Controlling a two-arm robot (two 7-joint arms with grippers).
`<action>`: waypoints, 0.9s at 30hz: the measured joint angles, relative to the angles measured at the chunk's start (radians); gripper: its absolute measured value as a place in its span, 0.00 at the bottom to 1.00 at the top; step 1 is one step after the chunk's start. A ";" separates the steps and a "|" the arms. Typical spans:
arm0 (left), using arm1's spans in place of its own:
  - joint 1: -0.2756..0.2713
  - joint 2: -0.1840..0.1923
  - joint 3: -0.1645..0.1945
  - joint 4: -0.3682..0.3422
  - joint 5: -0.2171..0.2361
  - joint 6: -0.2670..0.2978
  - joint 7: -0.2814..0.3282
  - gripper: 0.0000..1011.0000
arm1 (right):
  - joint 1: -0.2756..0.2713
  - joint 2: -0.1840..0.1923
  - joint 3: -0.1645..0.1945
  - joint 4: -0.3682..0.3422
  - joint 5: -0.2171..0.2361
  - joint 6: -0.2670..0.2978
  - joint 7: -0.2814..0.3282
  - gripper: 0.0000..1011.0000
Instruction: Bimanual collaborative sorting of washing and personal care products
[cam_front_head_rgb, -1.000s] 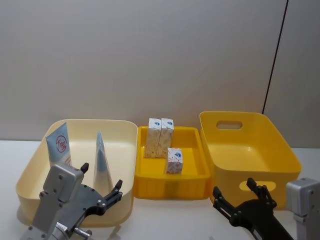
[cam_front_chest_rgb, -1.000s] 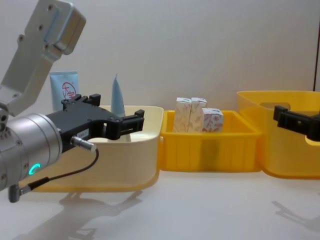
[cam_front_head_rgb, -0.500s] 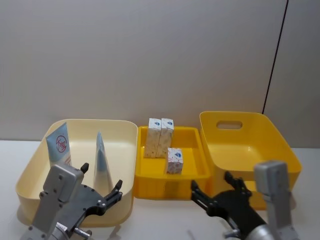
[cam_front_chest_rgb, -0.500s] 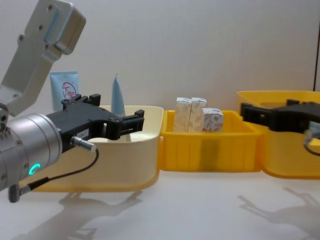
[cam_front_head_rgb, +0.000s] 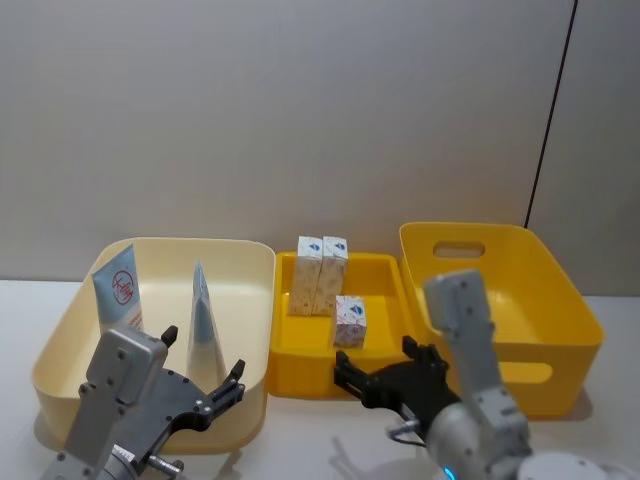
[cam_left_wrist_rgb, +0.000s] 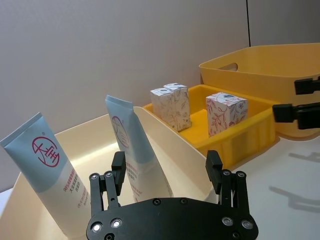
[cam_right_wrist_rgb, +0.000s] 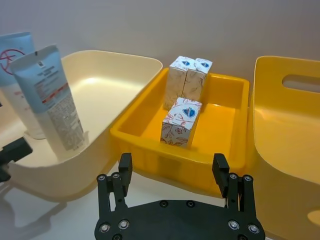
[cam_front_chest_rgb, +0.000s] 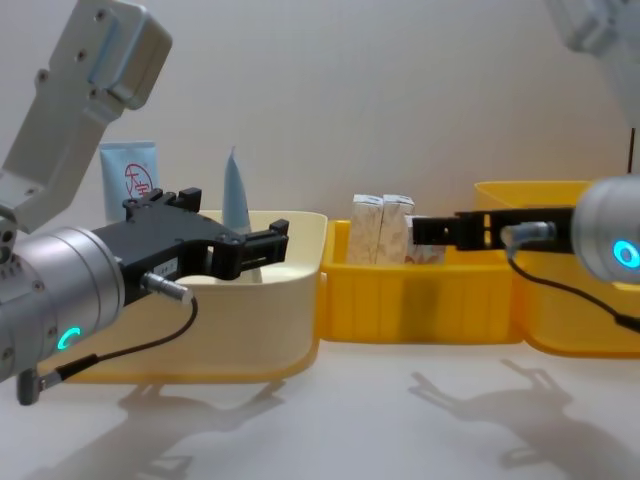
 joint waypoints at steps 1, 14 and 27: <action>0.000 0.000 0.000 0.000 0.000 0.000 0.000 0.99 | 0.011 -0.009 -0.002 0.006 -0.003 0.014 -0.008 0.99; 0.000 0.000 0.000 0.000 0.000 0.000 0.000 0.99 | 0.181 -0.163 -0.004 0.155 -0.060 0.203 -0.159 0.99; 0.000 0.000 0.000 0.000 0.000 0.000 0.000 0.99 | 0.298 -0.270 0.024 0.283 -0.076 0.301 -0.237 0.99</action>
